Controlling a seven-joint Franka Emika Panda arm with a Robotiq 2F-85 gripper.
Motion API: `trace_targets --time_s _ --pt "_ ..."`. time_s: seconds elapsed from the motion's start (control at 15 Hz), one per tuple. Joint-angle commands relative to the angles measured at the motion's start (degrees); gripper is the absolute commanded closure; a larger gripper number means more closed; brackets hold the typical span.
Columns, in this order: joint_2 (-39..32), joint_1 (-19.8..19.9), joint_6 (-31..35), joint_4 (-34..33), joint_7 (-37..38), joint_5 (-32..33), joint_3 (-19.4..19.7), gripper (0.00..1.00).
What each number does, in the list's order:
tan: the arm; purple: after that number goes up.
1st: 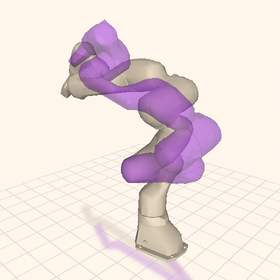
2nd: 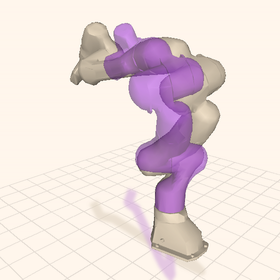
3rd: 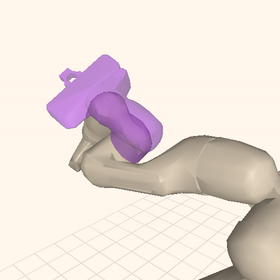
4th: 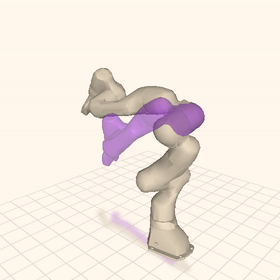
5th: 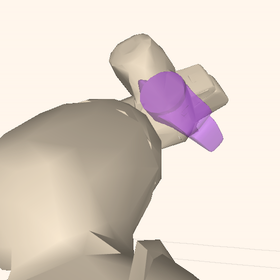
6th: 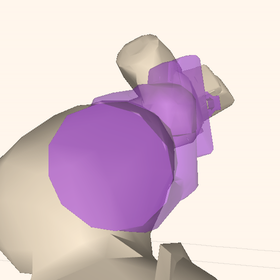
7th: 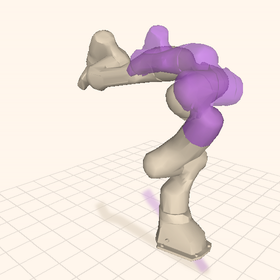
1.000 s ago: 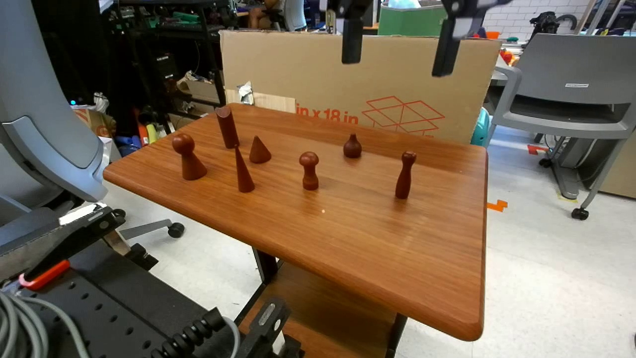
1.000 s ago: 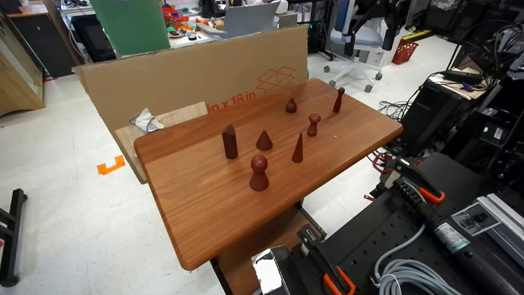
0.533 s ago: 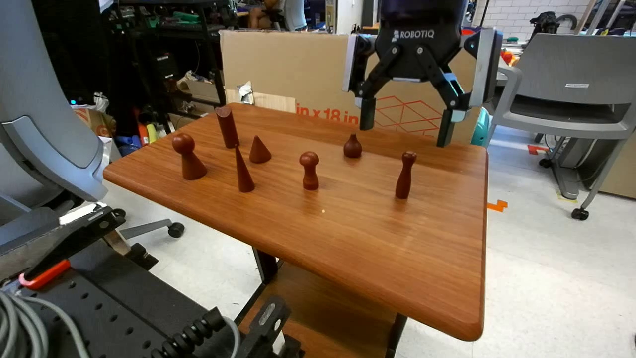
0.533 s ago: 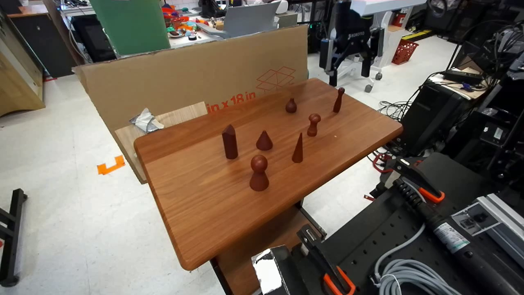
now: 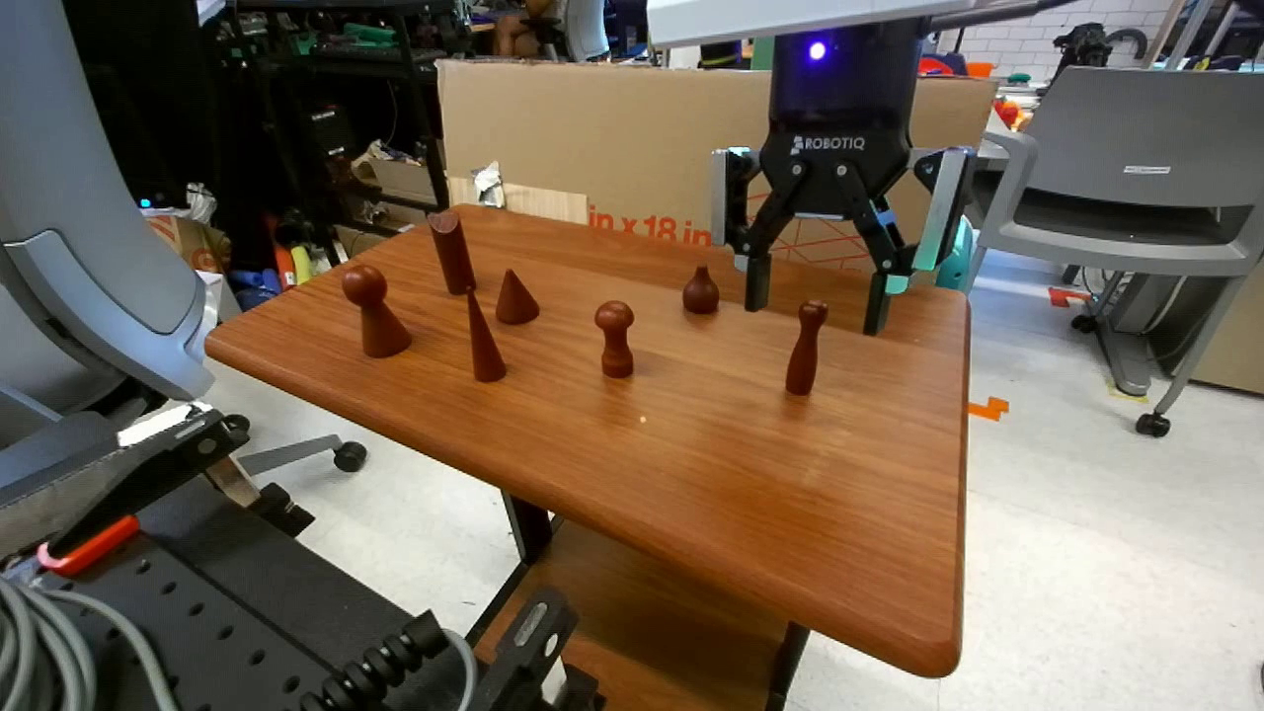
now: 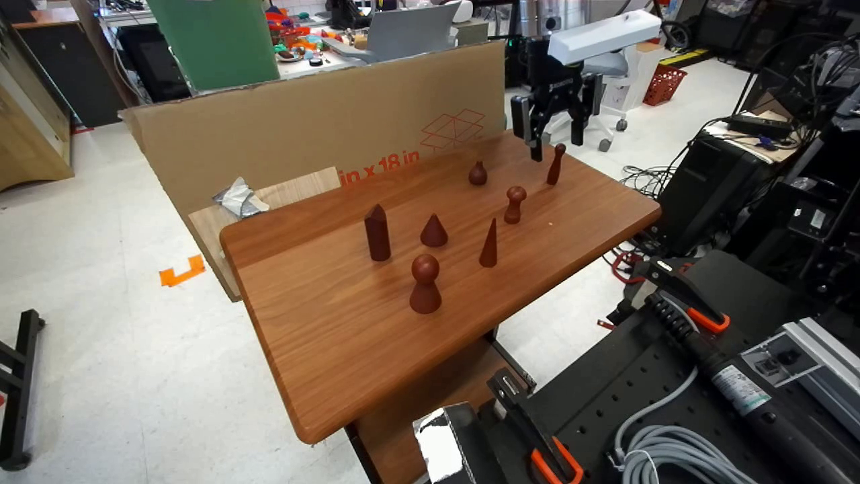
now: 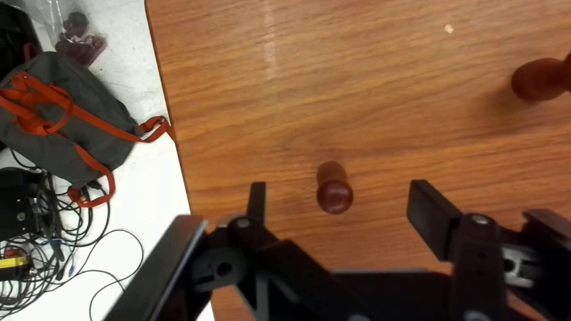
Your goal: Move the object on the right to the front
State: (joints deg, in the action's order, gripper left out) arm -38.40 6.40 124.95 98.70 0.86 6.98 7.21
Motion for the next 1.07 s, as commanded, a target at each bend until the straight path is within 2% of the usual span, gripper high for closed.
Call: trace_targets --time_s 0.0,0.33,0.47,0.6,1.0 --pt "-2.0 -0.4 -3.1 -3.7 -0.8 1.5 0.5 0.49" --pt "-2.1 -0.3 -5.9 -4.2 -0.3 0.9 0.1 0.88" --pt "-2.4 0.0 -7.7 -4.8 -0.1 0.3 0.0 0.99" --pt "-2.3 0.3 -9.6 -5.1 -0.2 -0.1 -0.1 0.95" --pt "-0.3 1.0 -11.4 -0.6 0.4 0.2 0.5 0.95"
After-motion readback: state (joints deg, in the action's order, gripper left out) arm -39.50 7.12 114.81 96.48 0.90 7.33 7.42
